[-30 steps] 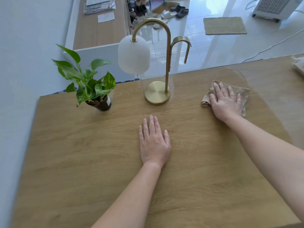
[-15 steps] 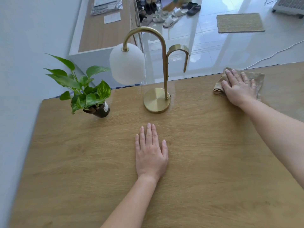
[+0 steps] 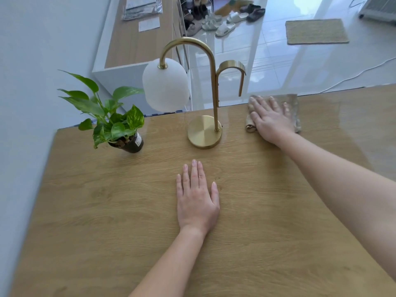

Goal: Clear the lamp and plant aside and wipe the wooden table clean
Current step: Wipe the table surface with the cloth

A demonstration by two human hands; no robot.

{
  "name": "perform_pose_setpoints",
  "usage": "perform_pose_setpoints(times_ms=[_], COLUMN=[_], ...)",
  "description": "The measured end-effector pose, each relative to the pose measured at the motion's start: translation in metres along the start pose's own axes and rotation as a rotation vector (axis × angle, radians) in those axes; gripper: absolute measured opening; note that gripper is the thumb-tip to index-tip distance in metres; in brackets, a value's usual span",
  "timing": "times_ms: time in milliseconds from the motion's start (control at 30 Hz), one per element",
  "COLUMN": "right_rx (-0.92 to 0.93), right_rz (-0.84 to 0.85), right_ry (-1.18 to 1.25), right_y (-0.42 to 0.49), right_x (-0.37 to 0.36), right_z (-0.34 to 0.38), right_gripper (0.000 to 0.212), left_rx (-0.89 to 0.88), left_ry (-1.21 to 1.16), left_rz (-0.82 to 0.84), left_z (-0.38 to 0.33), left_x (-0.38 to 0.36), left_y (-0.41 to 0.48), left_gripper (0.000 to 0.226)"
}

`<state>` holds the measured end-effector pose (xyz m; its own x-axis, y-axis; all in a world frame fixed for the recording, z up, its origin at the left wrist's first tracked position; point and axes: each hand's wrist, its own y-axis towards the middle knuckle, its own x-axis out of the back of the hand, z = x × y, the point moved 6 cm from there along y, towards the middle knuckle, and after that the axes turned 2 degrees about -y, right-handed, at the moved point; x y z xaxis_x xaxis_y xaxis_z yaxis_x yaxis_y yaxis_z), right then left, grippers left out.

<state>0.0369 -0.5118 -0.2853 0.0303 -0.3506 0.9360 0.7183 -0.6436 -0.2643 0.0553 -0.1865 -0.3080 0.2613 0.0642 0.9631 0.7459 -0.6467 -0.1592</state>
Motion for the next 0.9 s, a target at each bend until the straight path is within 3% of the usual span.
perform_pose_setpoints(times_ms=[167,400,700,900], right_rx=[0.179,0.254,0.174,0.093], right_rz=[0.024,0.039,0.007,-0.002], right_ry=[0.010,-0.012,-0.012,-0.017], right_y=[0.003,-0.010,-0.077,-0.137], right_x=[-0.015,-0.023,-0.043,-0.060], right_z=[0.059,0.063,0.063,0.056], right_gripper=[0.056,0.053,0.055,0.057], left_rx=[0.003,-0.004,-0.048,-0.099], left_ry=[-0.020,-0.039,-0.102,-0.128], left_rz=[-0.011,-0.023,-0.025,-0.017], left_z=[0.001,0.004,0.014,0.058], left_x=[0.000,0.001,0.003,0.012], left_y=[0.000,0.000,-0.007,-0.056], left_gripper=[0.074,0.074,0.072,0.069])
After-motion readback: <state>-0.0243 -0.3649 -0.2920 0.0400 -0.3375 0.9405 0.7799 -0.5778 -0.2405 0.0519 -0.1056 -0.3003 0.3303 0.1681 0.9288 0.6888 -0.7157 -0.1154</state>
